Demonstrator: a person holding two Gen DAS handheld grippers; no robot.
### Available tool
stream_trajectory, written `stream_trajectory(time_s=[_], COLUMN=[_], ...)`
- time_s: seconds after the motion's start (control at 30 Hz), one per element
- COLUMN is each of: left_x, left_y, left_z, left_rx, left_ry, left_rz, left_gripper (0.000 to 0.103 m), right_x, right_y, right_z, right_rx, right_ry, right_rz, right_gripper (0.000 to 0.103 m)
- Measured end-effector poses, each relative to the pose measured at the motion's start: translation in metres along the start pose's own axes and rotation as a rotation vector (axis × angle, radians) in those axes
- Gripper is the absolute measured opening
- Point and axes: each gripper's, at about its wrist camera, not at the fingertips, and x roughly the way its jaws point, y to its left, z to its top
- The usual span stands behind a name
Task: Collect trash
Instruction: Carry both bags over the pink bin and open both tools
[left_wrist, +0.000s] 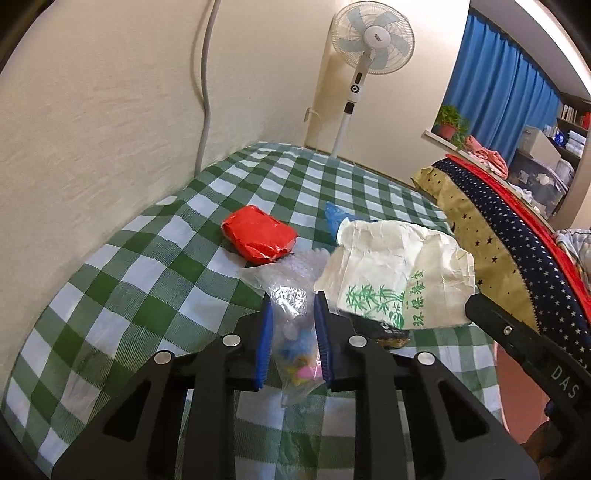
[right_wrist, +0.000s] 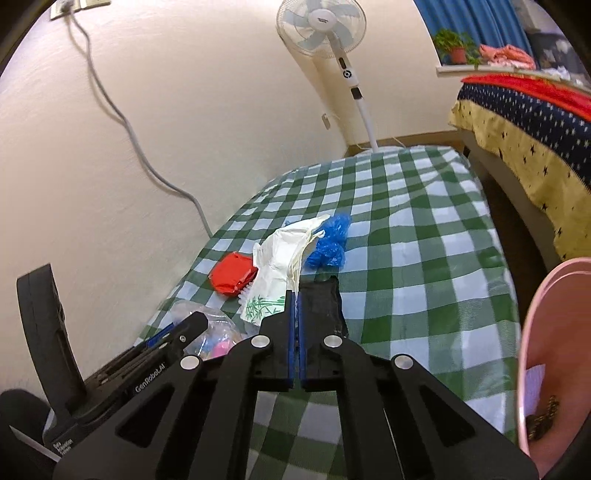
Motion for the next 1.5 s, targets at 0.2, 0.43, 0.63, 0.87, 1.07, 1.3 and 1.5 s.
stream_trajectory(time_s=[0.2,0.43,0.63,0.87,1.07,1.3,1.5], left_x=[-0.018,-0.034,-0.044,-0.056,-0.062,-0.065,-0.068], left_y=[-0.011,-0.02,-0.021,-0.029,-0.036,-0.041,-0.05], left_z=[-0.002,-0.006,-0.01,-0.009,-0.01,-0.01,-0.011], left_rx=[0.04,0.068,0.062,0.084,0.098,0.111,0.13], left_ry=[-0.018,-0.025,-0.026,-0.037,-0.037,-0.042,-0.044], left_rz=[-0.024,-0.053,-0.072,-0.107,-0.131,-0.149,-0.168], left_gripper=[0.021,0.021,0.021,0.021,0.021,0.021,0.021], right_x=[-0.03,-0.065,-0.082,-0.104,-0.122,-0.137,-0.146], right_y=[0.001,0.003,-0.001,0.0,-0.002,-0.007,-0.011], right_z=[-0.002,-0.003,-0.008,-0.005,-0.002,0.001,0.005], right_rx=[-0.031,-0.073,-0.079,-0.095,-0.097,-0.091,-0.085], right_ry=[-0.025,-0.059,-0.06,-0.093,-0.117,-0.133,-0.146], right_rz=[-0.04,-0.099,-0.13,-0.175,-0.203,-0.221,-0.239], right_gripper=[0.001,0.001,0.0,0.0,0.0,0.0,0.0])
